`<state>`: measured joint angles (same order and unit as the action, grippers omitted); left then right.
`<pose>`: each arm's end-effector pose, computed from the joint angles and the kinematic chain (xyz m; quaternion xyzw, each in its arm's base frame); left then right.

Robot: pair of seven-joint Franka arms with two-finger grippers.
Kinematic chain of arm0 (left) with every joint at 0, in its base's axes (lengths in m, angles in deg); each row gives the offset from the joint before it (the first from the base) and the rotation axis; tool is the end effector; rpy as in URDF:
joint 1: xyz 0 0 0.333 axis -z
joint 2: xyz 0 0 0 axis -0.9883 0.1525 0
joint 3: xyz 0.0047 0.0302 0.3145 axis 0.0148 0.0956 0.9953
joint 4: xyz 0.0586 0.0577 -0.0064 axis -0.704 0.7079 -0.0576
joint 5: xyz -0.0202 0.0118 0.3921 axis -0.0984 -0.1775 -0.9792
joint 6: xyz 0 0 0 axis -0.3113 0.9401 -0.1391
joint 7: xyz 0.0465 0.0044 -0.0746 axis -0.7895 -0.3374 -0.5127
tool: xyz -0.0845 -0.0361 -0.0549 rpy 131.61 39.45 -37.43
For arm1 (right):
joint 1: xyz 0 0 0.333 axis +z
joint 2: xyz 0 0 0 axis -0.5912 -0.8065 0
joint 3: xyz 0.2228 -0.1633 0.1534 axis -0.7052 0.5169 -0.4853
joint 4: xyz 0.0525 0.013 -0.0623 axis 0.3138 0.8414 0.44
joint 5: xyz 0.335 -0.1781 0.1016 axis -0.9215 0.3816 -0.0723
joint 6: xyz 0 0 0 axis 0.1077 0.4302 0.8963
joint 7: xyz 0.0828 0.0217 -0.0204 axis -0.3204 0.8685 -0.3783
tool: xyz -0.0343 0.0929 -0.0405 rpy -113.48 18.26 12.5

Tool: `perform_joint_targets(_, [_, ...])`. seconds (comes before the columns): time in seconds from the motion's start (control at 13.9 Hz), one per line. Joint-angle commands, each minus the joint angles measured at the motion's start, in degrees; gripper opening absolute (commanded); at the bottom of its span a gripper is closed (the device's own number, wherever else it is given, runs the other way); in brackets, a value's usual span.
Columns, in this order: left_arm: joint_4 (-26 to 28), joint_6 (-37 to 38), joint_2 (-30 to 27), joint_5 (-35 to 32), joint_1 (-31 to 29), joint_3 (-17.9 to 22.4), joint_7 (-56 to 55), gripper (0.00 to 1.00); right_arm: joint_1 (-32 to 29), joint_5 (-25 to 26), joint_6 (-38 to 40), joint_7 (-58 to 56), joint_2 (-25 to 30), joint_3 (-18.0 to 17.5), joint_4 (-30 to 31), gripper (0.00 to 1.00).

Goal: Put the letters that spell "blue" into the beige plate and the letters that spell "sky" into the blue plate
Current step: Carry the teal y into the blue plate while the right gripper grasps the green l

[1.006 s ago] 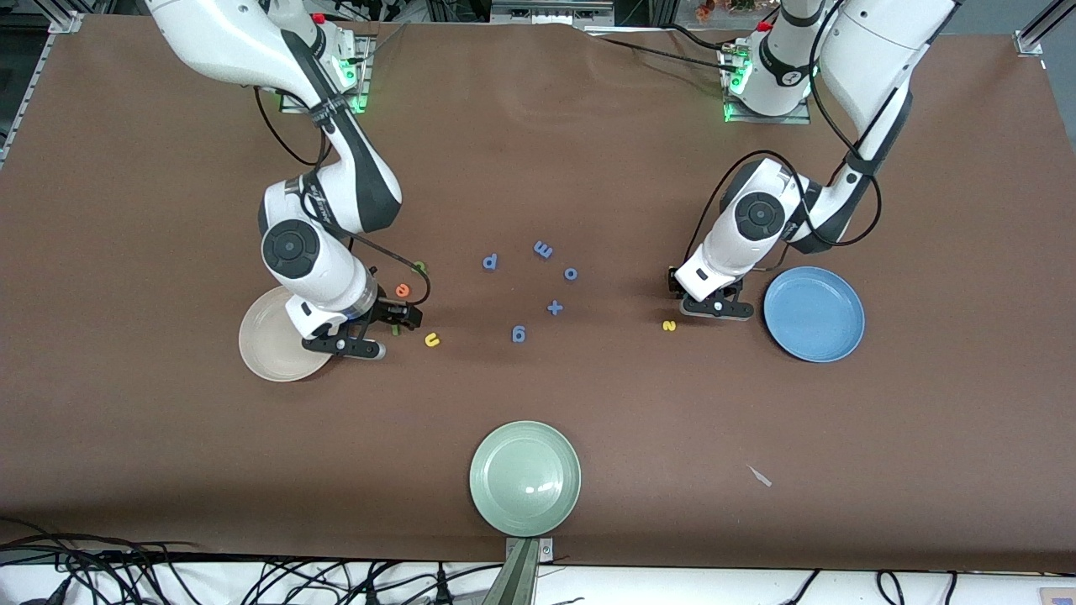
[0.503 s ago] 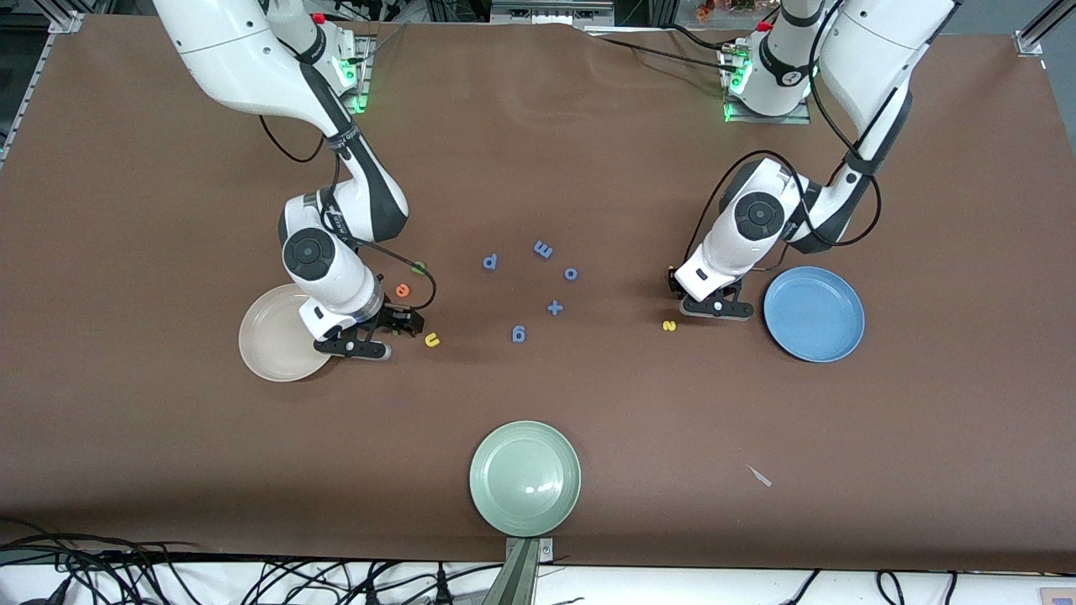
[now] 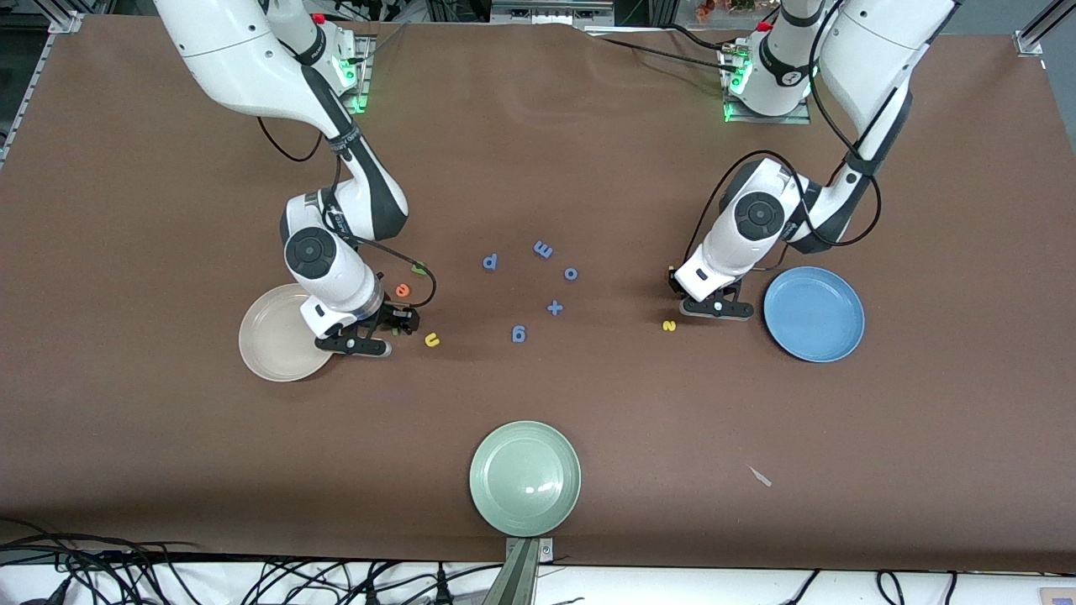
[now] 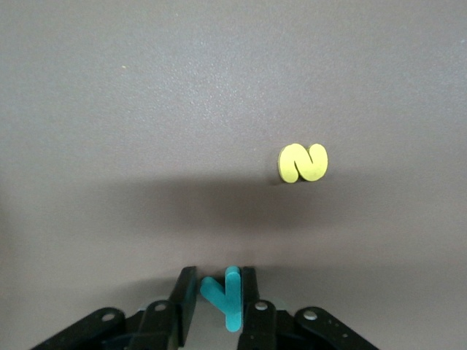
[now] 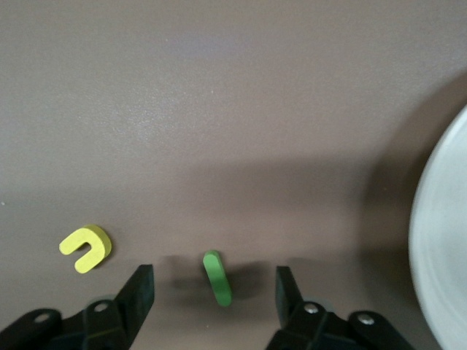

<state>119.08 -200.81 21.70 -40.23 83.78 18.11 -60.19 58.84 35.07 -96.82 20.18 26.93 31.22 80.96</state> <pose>0.5119 -0.2072 0.1738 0.9994 -0.0315 -0.0100 0.0130 0.5905 0.2335 0.1888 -0.9983 0.0517 -0.0196 0.0183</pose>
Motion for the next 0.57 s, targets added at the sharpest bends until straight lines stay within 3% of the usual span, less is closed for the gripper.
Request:
perform_joint_targets(0.0, [-0.6,-0.1,-0.1,-1.9,0.3,0.1,-2.9,0.18,0.2,0.9,-1.6,-0.5,0.2,0.0,1.2,0.71])
perform_joint_targets(0.22, [-0.7,-0.1,-0.4,-1.9,-0.4,0.0,-2.9,0.16,0.2,0.9,-4.1,-0.5,0.0,0.0,3.0,0.64])
perform_joint_targets(0.5, [-2.2,1.9,-1.7,-1.9,-1.8,0.3,-2.5,0.14,0.2,0.9,-3.9,-0.8,0.2,0.0,3.1,0.32])
